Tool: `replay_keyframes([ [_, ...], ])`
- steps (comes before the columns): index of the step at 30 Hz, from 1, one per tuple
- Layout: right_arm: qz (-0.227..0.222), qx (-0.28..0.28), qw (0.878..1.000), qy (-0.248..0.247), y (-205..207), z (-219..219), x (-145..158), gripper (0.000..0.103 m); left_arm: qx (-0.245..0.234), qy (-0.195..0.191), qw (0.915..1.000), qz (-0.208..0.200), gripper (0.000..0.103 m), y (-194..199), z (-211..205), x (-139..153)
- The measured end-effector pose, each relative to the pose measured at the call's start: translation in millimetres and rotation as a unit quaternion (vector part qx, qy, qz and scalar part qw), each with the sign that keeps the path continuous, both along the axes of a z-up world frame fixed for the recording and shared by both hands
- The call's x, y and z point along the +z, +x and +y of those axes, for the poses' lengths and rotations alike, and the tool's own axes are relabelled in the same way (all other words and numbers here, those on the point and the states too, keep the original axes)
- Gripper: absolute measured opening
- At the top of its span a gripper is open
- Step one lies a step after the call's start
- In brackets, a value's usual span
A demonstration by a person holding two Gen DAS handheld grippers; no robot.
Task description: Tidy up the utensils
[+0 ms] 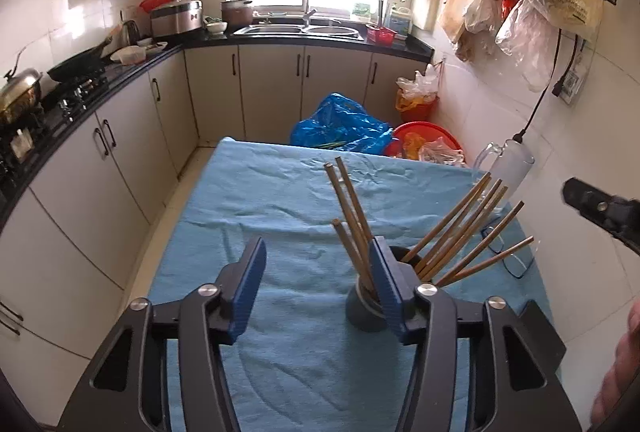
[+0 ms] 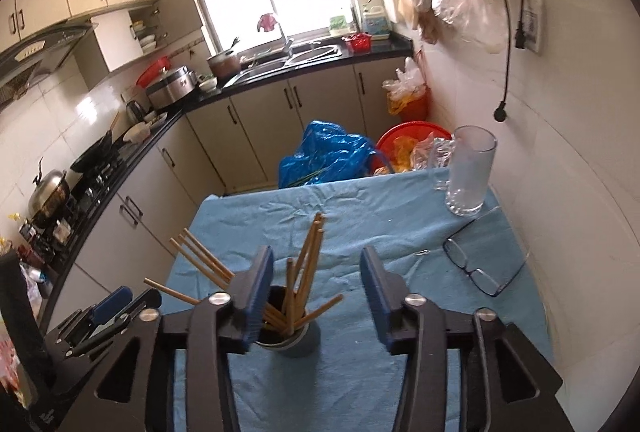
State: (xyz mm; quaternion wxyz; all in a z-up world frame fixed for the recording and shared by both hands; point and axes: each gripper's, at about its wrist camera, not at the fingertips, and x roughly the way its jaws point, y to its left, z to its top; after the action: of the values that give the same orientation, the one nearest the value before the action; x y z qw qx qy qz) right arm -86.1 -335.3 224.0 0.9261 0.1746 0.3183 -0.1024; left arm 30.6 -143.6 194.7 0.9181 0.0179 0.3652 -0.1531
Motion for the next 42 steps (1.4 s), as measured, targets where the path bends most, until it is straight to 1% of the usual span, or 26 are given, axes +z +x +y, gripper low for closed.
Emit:
replay_keyframes([
  [3, -0.001, -0.011, 1.000, 0.004, -10.0, -6.3, 0.6, 0.063, 0.014, 0.002, 0.9999, -0.006, 0.062, -5.4, 4.2, 1.5],
  [5, -0.002, -0.017, 1.000, 0.003, -17.5, -8.8, 1.1, 0.066, 0.021, 0.005, 0.9997, -0.010, 0.065, -8.7, 7.6, 2.6],
  [7, 0.000, -0.021, 1.000, -0.003, -25.1, -11.6, 0.8, 0.070, 0.028, 0.008, 0.9994, -0.016, 0.071, -14.2, 10.9, 3.6],
  [10, 0.003, -0.025, 1.000, -0.012, -36.8, -13.1, -2.3, 0.075, 0.036, 0.016, 0.9990, -0.022, 0.075, -21.1, 13.3, 5.4],
  [14, 0.011, -0.026, 0.999, -0.016, -49.9, -12.9, -8.6, 0.077, 0.044, 0.029, 0.9981, -0.031, 0.081, -34.1, 15.2, 6.9],
  [15, 0.014, -0.026, 0.999, -0.018, -52.6, -12.8, -10.5, 0.080, 0.046, 0.034, 0.9978, -0.032, 0.082, -38.0, 15.4, 6.9],
  [16, 0.017, -0.026, 0.999, -0.022, -56.8, -12.1, -13.0, 0.082, 0.048, 0.037, 0.9976, -0.033, 0.085, -39.6, 14.6, 7.4],
  [20, 0.030, -0.028, 0.998, -0.046, -75.2, -4.8, -21.8, 0.086, 0.061, 0.063, 0.9953, -0.041, 0.092, -62.7, 18.3, 5.2],
  [22, 0.040, -0.024, 0.997, -0.059, -88.0, 0.7, -28.4, 0.087, 0.064, 0.070, 0.9946, -0.044, 0.095, -75.2, 21.1, 3.7],
  [23, 0.043, -0.023, 0.997, -0.066, -93.3, 3.8, -30.6, 0.087, 0.069, 0.075, 0.9938, -0.046, 0.096, -83.4, 23.8, 2.1],
  [27, 0.054, -0.006, 0.991, -0.126, -120.5, 22.0, -38.3, 0.089, 0.065, 0.088, 0.9932, -0.040, 0.097, -112.1, 31.8, -5.5],
  [31, 0.057, 0.008, 0.987, -0.153, -145.5, 33.8, -43.2, 0.090, 0.048, 0.090, 0.9945, -0.023, 0.097, -133.6, 37.7, -11.2],
  [36, 0.052, 0.022, 0.984, -0.169, -160.9, 42.1, -42.1, 0.090, 0.043, 0.080, 0.9958, -0.009, 0.097, -153.5, 48.5, -18.8],
  [42, 0.061, 0.044, 0.983, -0.165, -164.8, 49.6, -48.7, 0.090, 0.065, 0.105, 0.9923, 0.003, 0.097, -161.2, 54.0, -32.5],
])
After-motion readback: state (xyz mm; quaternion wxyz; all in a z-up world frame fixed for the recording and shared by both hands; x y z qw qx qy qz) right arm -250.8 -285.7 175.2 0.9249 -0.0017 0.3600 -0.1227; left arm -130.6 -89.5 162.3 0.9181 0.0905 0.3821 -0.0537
